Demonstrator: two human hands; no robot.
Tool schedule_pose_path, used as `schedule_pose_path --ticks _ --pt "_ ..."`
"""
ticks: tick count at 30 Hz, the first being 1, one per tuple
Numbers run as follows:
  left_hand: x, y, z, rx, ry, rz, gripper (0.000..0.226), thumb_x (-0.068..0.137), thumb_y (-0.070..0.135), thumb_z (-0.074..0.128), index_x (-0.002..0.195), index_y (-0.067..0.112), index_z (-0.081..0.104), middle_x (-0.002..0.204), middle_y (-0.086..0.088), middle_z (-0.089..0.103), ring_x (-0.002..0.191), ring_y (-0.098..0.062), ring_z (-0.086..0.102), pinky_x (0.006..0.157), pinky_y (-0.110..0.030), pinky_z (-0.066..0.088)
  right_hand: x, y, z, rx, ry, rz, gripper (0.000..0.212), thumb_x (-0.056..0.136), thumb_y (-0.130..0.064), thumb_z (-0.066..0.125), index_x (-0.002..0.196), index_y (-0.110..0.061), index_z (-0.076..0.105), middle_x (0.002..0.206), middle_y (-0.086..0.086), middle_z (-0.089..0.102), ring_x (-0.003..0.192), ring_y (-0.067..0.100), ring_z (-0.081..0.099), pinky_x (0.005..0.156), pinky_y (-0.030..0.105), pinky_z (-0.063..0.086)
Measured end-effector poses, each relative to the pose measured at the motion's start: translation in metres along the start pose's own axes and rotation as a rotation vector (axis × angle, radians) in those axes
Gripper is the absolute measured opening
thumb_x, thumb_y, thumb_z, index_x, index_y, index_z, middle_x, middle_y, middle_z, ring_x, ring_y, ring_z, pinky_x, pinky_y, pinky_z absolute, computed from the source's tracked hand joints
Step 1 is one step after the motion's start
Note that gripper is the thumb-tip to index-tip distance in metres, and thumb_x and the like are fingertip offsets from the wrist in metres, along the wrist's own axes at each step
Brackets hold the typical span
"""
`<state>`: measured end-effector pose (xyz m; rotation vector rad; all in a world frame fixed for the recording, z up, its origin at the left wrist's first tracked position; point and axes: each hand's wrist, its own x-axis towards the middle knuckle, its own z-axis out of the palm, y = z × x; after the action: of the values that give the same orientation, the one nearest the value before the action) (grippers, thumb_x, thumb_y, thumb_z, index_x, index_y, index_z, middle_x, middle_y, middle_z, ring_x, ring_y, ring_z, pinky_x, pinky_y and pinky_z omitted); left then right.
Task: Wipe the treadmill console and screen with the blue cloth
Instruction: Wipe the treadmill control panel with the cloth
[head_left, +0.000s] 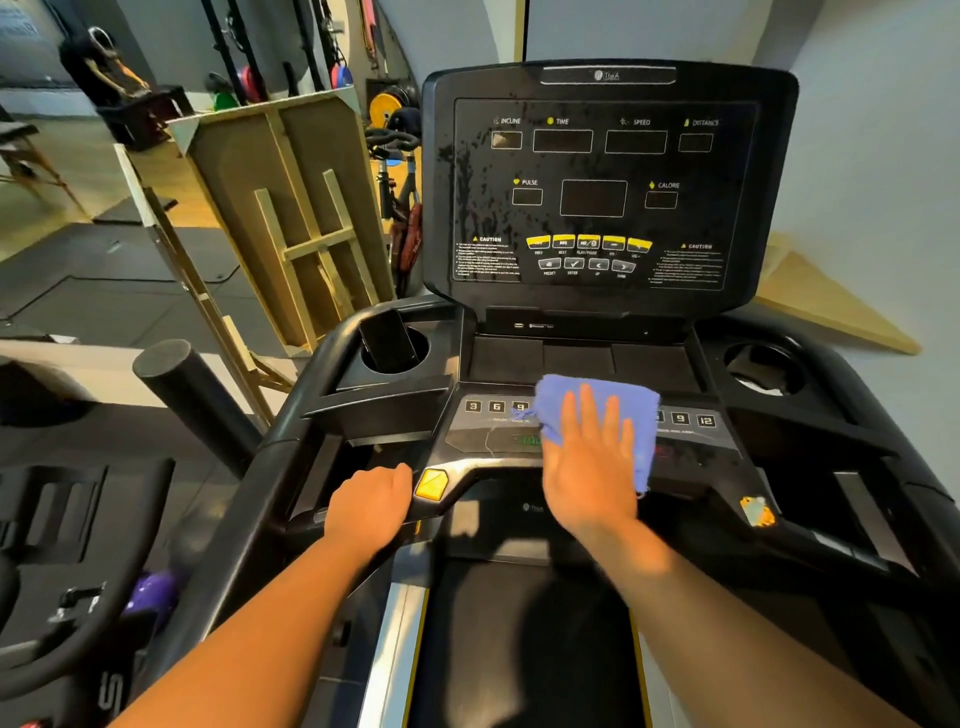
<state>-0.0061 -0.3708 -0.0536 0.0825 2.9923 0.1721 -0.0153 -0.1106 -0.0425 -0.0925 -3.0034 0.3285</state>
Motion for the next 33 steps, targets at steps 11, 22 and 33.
schedule_pose_path --ticks 11,22,33 --pt "0.0 -0.005 0.008 0.252 0.005 0.124 0.021 0.096 0.025 0.051 0.115 0.014 0.047 0.104 -0.009 0.065 0.085 -0.022 0.063 0.076 -0.035 0.056 -0.014 0.062 -0.003 -0.076 -0.017 -0.251 0.062 0.1 -0.046 0.019 0.157 -0.022 0.008 0.167 0.0 0.012 0.154 0.021 -0.002 0.123 0.04 -0.001" --pt "0.0 -0.005 0.009 0.248 0.026 0.116 0.019 0.097 0.022 0.05 0.114 0.015 0.047 0.104 -0.007 0.065 0.082 -0.018 0.06 0.075 -0.031 0.054 -0.011 0.047 -0.007 -0.028 -0.196 -0.528 0.064 0.097 -0.048 0.012 0.158 -0.032 0.002 0.164 -0.016 -0.01 0.15 0.012 -0.021 0.12 0.033 -0.016" --pt "0.002 -0.005 0.01 0.244 0.027 0.085 0.014 0.099 0.019 0.043 0.11 0.014 0.048 0.099 -0.008 0.063 0.078 -0.02 0.057 0.071 -0.032 0.052 -0.002 0.025 -0.01 -0.05 -0.111 -0.312 0.063 0.103 -0.048 0.022 0.16 -0.025 0.005 0.167 -0.005 -0.004 0.153 0.027 -0.013 0.124 0.048 -0.003"
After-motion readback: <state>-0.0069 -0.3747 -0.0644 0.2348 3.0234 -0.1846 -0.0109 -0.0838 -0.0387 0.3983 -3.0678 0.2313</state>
